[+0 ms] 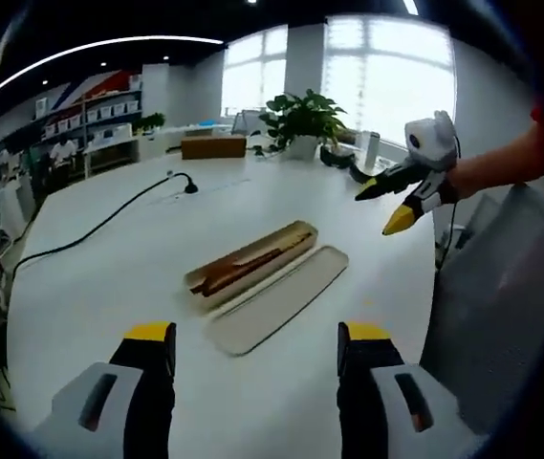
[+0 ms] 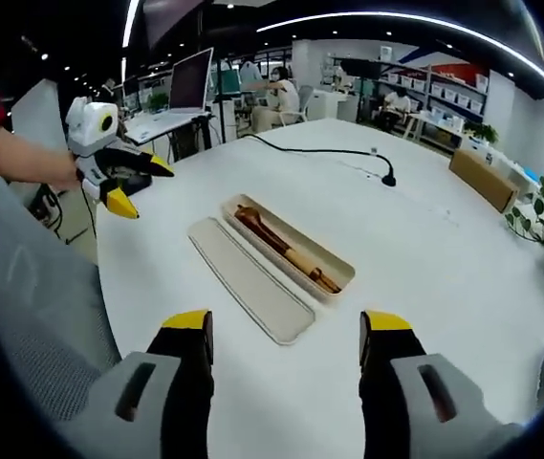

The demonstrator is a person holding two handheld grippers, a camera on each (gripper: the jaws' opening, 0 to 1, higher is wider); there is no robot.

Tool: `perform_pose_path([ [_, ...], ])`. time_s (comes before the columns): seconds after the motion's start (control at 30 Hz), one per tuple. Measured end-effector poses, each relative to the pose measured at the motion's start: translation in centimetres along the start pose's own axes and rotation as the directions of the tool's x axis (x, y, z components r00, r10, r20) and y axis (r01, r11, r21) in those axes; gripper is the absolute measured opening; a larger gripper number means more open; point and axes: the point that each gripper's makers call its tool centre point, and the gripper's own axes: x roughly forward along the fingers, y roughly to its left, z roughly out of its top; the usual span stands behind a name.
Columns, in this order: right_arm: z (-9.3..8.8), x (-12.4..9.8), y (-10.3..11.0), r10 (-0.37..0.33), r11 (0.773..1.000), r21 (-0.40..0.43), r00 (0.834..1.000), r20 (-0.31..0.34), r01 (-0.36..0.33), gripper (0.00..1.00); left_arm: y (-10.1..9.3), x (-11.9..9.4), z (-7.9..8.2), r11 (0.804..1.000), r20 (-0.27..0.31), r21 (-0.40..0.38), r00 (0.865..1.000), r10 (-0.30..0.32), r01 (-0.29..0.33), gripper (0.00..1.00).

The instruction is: Arrange the utensils inside the cutlery case until each visible utensil rests in its matching compartment.

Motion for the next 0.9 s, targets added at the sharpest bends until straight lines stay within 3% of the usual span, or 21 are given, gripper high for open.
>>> perform_pose_path([
  [0.17, -1.3, 0.7, -0.2, 0.001, 0.999, -0.033, 0.999, -0.036, -0.002, 0.58, -0.2, 0.7, -0.1, 1.0, 0.001, 0.016, 1.0, -0.01, 0.01, 0.7],
  [0.37, -1.6, 1.5, -0.9, 0.006, 0.996, -0.093, 0.997, -0.072, -0.013, 0.56, 0.6, 2.4, -1.2, 0.999, -0.042, 0.018, 0.999, -0.034, 0.035, 0.68],
  [0.57, -1.6, 2.9, -1.5, 0.022, 0.998, -0.058, 0.996, -0.082, -0.027, 0.54, 1.7, 5.1, -1.5, 1.0, -0.055, -0.014, 0.998, -0.028, 0.028, 0.68],
  [0.7, -2.6, 4.5, -1.1, 0.065, 0.997, -0.031, 0.991, -0.113, -0.069, 0.6, 1.2, 6.5, -2.1, 0.999, -0.078, -0.017, 0.996, -0.044, 0.043, 0.68],
  [0.77, -3.2, 5.0, -1.4, 0.055, 0.998, -0.015, 0.989, -0.139, -0.058, 0.57, 1.1, 6.9, -2.1, 0.999, -0.08, -0.016, 0.996, -0.046, 0.045, 0.67],
  [0.83, -3.7, 5.4, -1.5, 0.057, 0.997, 0.055, 0.987, -0.148, -0.049, 0.56, 1.0, 7.4, -2.3, 0.999, -0.094, -0.013, 0.994, -0.05, 0.049, 0.66],
  [0.9, -3.5, 5.7, -1.5, 0.06, 0.997, 0.049, 0.988, -0.141, -0.054, 0.56, 1.2, 7.7, -2.5, 0.999, -0.107, -0.01, 0.993, -0.045, 0.044, 0.66],
])
